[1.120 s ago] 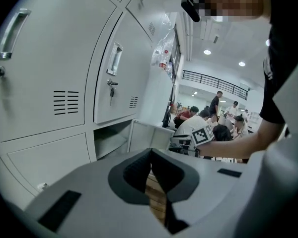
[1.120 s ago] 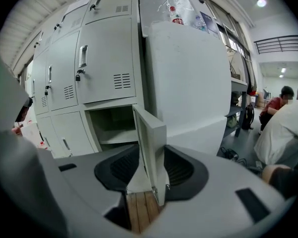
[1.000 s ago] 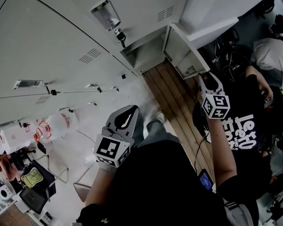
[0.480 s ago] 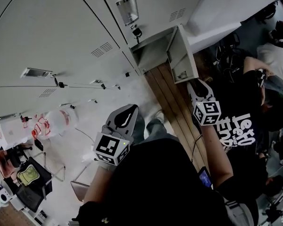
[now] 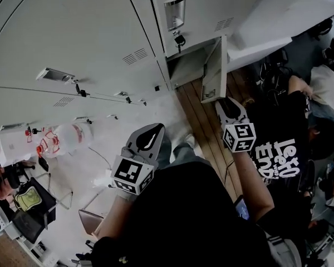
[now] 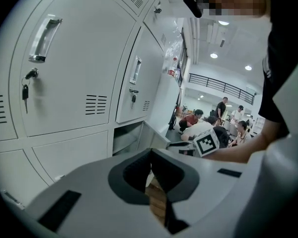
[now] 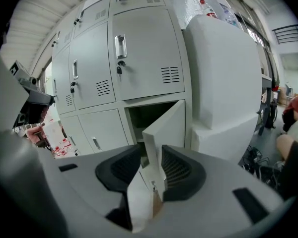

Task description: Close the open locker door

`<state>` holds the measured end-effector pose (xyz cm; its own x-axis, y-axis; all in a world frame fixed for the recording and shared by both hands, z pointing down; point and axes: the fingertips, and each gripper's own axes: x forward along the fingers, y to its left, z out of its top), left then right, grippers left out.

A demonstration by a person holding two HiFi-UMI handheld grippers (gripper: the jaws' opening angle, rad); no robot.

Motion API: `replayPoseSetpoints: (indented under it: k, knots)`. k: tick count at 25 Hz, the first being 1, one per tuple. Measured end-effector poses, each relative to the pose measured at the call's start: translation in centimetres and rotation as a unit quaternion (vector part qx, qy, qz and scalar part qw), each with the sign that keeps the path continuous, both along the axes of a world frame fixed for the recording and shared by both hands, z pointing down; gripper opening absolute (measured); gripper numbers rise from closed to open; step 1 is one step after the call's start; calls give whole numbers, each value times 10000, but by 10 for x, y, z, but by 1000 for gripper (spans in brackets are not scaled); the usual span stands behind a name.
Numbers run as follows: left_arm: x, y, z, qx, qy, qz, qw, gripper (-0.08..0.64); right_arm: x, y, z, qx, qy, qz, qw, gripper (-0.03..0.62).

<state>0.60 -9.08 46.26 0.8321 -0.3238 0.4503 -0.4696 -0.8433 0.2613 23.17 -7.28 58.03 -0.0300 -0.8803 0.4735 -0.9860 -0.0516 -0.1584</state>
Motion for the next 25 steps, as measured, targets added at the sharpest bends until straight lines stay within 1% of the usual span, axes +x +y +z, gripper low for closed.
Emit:
replayPoseSetpoints:
  k: [3,4,9,13,25]
  knots:
    - [-8,-4,-1,10,-6,-129,9999,23,-3,-12,0,-3,-20,-87,10000,141]
    - [-11,-5,-1,10,-9,-184,9998,23,-6,-15,1,-2,-30,-136,9999,129]
    - [-26,-14,0,15,-7,-466,9989,23,-29,-36,1,60,-87,-463,9989,118]
    - [-40,-18,-1,43,20,-688,9976,23,-45,-54,1,114,-132,-621,9979,115]
    - [-90,-35,3,101,-11,-1329,9911,23,-87,-126,3,319,-118,-735,9967,100]
